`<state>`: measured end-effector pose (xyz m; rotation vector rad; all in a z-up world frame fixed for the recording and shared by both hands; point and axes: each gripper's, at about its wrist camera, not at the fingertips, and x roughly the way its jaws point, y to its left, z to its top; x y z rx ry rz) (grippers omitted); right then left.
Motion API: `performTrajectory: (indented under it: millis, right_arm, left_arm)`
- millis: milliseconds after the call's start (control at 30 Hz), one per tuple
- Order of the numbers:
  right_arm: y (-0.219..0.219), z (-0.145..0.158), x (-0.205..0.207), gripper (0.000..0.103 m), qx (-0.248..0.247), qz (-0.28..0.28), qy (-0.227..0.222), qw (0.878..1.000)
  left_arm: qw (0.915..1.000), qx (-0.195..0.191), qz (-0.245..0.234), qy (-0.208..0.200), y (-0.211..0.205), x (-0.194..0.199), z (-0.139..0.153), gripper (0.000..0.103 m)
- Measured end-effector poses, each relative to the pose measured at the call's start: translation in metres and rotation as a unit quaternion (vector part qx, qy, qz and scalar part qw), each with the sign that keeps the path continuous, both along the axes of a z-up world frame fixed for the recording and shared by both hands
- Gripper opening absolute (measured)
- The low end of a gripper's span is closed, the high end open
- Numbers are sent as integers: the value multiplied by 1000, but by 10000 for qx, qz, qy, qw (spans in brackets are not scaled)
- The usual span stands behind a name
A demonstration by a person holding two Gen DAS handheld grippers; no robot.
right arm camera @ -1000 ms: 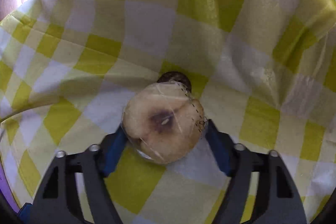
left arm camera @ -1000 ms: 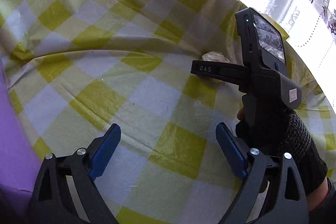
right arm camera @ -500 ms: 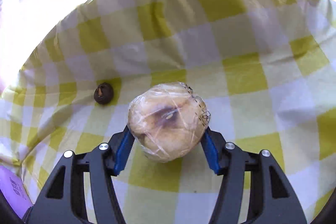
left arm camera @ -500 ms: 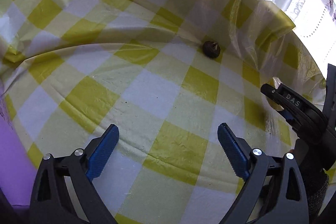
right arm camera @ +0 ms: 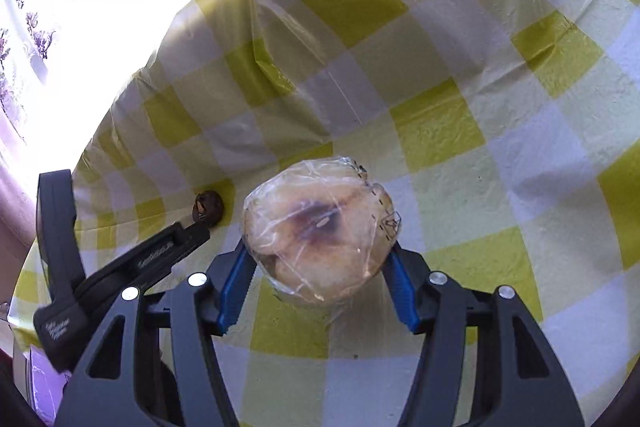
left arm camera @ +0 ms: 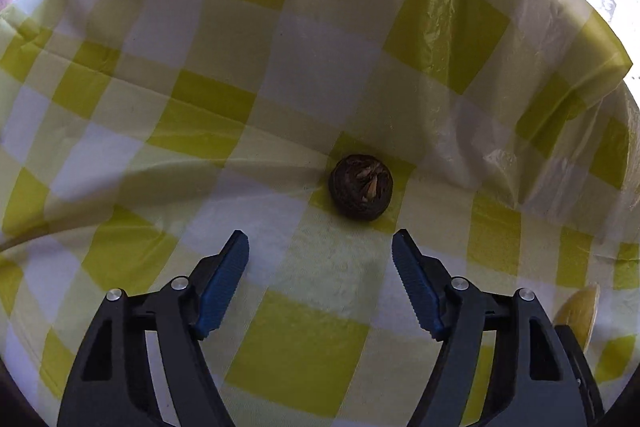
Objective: Organize fruits
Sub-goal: 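Grasp the small dark fruit behind it with the left tool, then lift and carry the wrapped pear half and the dark fruit over the purple box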
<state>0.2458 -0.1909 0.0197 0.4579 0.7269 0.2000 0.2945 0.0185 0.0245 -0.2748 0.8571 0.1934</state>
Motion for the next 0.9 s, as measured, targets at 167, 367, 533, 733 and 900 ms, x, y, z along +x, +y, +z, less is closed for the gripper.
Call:
performTrajectory:
  millis: [167,367,533,733,900]
  right_arm:
    - [2,-1,1,60,-24,18,34,10000]
    - [0,-1,1,60,-8,32,49,10000]
    - [0,-1,1,60,1,35,92,10000]
    - [2,-1,2,60,-33,33,162,9999]
    - [3,0,3,60,-28,0,174,9998]
  left_arm:
    - [9993,284,-218,77,-10,34,0,64]
    - [9979,582,-274,67,-17,38,-3,37]
    - [9994,151,241,-220,3,-6,0,36]
    - [9982,-363,408,-257,18,-70,-6,36]
    - [9980,-472,356,-239,20,-112,-10,36]
